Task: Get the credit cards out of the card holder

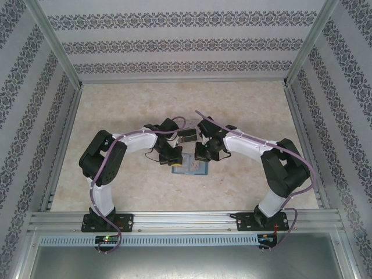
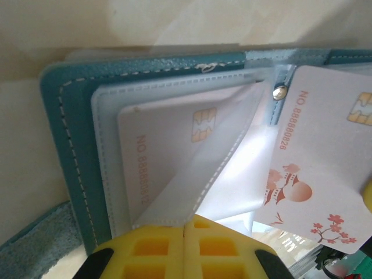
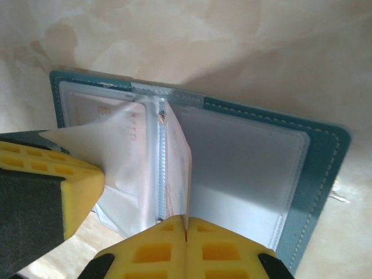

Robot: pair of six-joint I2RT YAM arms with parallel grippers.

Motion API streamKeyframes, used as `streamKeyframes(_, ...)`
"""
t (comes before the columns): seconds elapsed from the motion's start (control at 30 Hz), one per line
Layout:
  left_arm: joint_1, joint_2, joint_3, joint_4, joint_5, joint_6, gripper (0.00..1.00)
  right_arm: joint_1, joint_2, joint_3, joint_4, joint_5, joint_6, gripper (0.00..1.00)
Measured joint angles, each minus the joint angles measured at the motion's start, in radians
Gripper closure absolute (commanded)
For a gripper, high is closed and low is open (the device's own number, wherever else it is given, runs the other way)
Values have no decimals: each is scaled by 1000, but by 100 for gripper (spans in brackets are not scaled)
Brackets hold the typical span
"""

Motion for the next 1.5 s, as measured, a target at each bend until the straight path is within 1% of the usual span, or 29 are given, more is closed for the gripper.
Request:
streamKeyframes(0.13,0,-10,0,-37,-26,1,100,6,21,2,20,-33,0,95)
streamKeyframes(0.3,0,-18,27,-94,-84,2,99,17,30,13,26,-54,0,83)
streamKeyframes(0.37,0,-18,42,-108,-100,4,99,19,32,13,24,-54,1,81)
streamKeyframes(0.5,0,-18,73,-119,-126,4,99,21,32,13,24,-54,3,80)
streamKeyframes(0.57,1,-19,80,-119,-136,5,99,23,32,13,24,-54,3,81)
streamKeyframes(0.73,3,-37,81,-119,-167,4,99,23,32,13,24,-54,10,90)
streamKeyframes(0.83,10,-74,72,-116,-179,4,99,23,32,13,27,-55,11,93)
streamKeyframes(1.0,25,-116,58,-103,-184,3,99,23,22,13,26,-53,10,95)
streamKeyframes(1.27,29,-117,24,-80,-172,-4,99,23,-19,13,16,-31,-5,96)
streamKeyframes(1.5,30,-117,19,-51,-143,-5,99,23,-42,13,13,-27,-76,100)
